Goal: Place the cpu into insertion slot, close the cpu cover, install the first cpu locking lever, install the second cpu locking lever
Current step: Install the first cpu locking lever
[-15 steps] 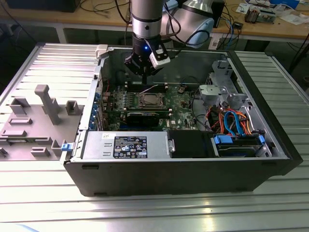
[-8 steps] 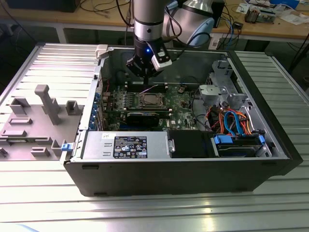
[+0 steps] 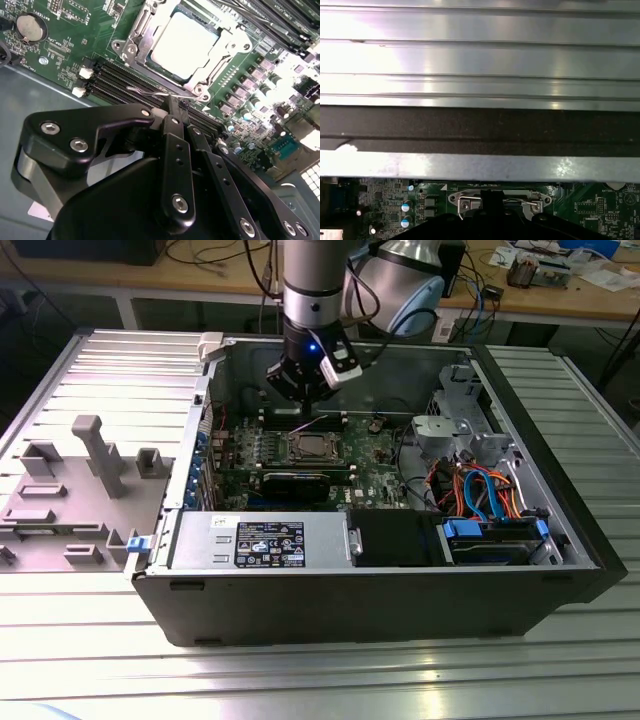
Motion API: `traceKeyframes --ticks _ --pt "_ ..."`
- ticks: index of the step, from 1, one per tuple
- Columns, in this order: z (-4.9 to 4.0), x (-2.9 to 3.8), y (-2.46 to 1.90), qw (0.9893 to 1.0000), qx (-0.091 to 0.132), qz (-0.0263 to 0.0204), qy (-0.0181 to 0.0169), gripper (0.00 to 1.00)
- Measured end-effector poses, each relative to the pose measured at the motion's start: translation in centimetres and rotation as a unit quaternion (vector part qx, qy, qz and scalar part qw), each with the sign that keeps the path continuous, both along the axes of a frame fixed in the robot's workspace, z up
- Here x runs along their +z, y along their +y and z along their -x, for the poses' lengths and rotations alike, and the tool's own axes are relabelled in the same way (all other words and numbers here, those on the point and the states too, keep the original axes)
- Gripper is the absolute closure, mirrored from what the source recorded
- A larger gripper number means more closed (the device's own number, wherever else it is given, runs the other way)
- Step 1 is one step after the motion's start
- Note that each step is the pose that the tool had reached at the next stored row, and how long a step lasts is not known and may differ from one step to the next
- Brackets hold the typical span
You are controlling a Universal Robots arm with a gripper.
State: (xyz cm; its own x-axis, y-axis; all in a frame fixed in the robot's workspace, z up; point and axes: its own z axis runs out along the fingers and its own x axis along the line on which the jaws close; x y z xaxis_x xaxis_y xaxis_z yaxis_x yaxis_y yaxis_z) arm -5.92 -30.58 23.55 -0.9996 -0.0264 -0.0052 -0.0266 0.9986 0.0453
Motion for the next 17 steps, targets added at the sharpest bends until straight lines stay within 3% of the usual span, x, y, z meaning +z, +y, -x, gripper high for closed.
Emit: traceKeyframes --ticks 17 --pt "-1.34 -1.09 0.46 1.0000 0.004 -0.0001 0.0000 0.89"
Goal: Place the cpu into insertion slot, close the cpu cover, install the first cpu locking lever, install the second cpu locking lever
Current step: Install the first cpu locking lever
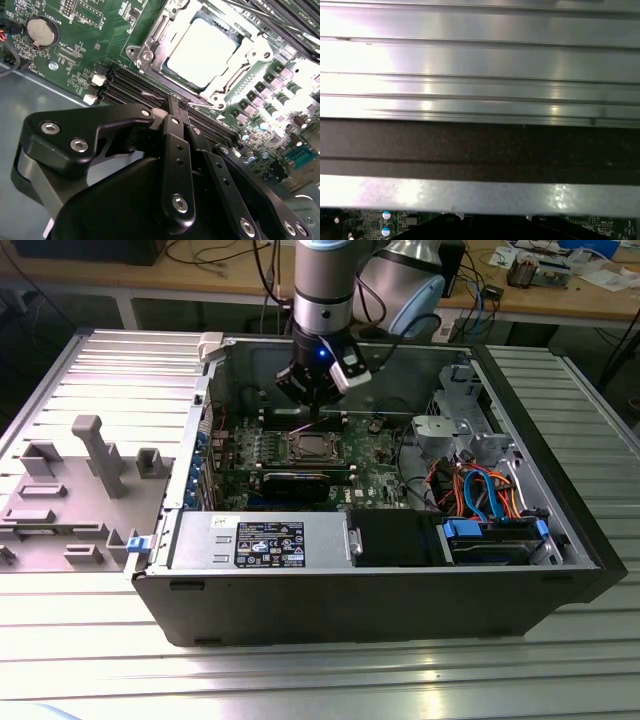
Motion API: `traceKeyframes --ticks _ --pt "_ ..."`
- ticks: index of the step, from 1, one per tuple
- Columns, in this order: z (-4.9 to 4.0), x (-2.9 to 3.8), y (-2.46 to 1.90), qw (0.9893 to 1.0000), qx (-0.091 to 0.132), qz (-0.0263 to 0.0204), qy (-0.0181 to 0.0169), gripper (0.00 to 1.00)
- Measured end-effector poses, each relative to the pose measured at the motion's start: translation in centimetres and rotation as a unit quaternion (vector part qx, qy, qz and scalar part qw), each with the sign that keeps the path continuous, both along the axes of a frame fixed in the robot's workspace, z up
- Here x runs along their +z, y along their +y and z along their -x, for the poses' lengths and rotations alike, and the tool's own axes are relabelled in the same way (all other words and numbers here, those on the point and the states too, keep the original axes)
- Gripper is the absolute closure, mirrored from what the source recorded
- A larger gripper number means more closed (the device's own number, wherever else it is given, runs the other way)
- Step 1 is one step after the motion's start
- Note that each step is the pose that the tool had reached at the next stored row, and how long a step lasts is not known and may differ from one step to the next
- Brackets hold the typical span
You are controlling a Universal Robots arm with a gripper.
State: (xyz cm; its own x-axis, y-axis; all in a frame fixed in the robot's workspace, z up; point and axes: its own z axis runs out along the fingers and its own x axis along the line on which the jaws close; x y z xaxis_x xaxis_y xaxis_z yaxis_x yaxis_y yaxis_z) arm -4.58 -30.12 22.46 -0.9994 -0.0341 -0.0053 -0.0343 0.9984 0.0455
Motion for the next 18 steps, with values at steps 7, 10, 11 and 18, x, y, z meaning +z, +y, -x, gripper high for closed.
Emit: traceKeyframes --ticks 7,10,11,18 --pt "-0.98 -0.78 0.05 1.0000 0.000 0.0000 0.0000 0.89" --pt "-1.13 -1.06 0.05 1.0000 0.000 0.0000 0.0000 0.89" --pt "-1.17 -1.20 0.05 1.0000 0.000 0.0001 0.0001 0.89" --pt "-1.51 -1.93 0.05 1.0000 0.000 0.0000 0.0000 0.89"
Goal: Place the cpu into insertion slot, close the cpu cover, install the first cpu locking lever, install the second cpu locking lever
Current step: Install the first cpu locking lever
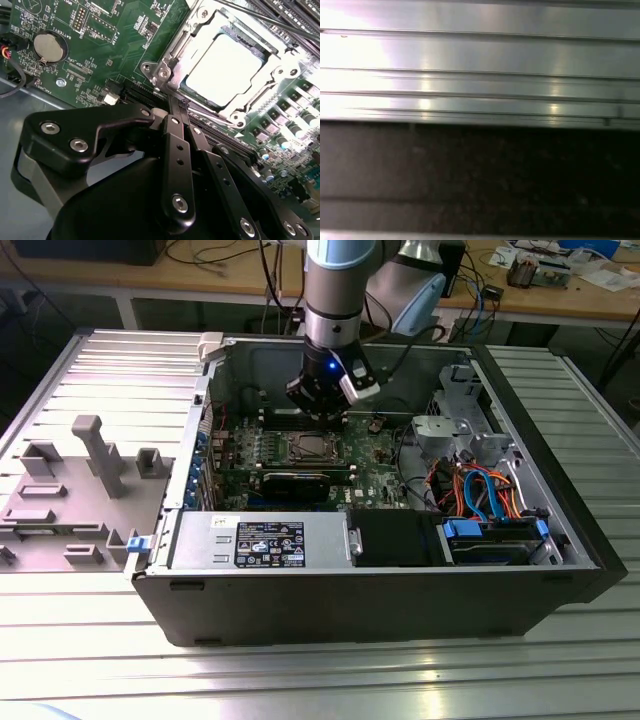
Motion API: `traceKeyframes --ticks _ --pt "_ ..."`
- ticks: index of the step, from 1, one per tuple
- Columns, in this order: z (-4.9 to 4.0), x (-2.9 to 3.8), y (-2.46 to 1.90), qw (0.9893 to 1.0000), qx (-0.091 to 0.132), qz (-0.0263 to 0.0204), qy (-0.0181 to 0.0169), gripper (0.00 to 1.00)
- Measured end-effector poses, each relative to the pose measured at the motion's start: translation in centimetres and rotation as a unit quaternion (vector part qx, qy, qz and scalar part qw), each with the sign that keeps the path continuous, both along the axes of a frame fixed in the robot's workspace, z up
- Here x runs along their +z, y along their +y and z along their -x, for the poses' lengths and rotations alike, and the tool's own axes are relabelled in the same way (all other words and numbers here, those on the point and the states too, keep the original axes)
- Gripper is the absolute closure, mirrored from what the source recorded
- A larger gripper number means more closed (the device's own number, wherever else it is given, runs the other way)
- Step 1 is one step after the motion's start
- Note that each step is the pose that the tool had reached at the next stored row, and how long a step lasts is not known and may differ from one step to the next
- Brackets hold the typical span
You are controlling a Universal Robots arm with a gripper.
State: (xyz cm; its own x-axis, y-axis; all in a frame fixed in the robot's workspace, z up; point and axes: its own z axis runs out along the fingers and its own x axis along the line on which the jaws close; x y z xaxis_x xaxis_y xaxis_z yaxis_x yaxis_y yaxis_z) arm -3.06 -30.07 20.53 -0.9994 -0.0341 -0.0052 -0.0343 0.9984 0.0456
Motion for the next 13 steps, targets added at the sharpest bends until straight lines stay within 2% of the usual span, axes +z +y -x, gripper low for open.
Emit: traceKeyframes --ticks 11,13 --pt "-0.01 0.23 0.00 1.0000 0.000 -0.0001 -0.0001 0.89" --pt "-0.07 0.03 -0.03 1.0000 0.000 0.0003 0.0001 0.89"
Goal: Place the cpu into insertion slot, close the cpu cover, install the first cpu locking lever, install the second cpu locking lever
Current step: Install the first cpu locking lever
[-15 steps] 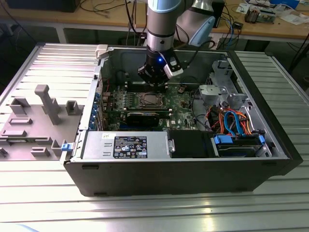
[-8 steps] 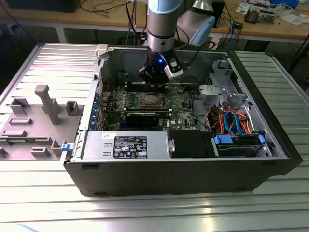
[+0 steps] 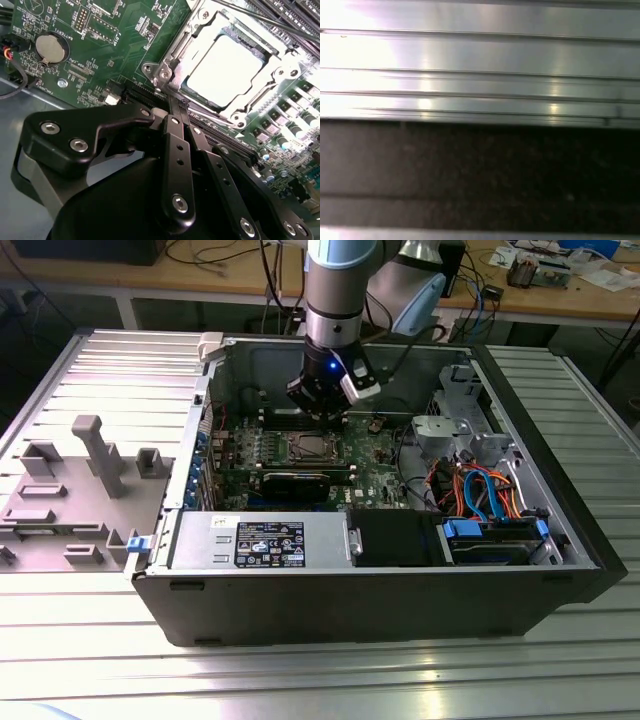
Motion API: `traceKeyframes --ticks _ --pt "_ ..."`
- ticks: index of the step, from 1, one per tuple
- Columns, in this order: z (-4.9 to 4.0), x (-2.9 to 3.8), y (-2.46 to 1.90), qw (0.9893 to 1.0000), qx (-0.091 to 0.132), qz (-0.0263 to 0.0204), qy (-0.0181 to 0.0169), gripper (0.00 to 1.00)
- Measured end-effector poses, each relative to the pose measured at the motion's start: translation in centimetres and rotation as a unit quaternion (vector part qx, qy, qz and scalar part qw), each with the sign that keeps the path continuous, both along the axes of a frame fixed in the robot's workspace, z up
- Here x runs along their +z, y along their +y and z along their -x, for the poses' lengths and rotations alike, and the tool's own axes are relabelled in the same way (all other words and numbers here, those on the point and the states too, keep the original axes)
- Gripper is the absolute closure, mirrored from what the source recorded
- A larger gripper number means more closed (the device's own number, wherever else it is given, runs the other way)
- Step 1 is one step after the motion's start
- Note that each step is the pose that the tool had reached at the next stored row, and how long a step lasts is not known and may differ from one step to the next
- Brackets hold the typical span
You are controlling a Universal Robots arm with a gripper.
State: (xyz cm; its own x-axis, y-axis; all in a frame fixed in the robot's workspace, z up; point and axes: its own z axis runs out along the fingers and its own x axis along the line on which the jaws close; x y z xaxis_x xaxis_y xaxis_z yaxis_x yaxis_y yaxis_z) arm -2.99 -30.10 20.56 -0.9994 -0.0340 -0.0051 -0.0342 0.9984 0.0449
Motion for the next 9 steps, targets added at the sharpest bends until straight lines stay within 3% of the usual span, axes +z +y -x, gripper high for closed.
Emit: traceKeyframes --ticks 6,9 --pt "-0.02 -0.18 -0.04 1.0000 0.000 0.0006 0.0003 0.89" --pt "-0.02 0.20 -0.04 1.0000 0.000 0.0004 0.0002 0.89"
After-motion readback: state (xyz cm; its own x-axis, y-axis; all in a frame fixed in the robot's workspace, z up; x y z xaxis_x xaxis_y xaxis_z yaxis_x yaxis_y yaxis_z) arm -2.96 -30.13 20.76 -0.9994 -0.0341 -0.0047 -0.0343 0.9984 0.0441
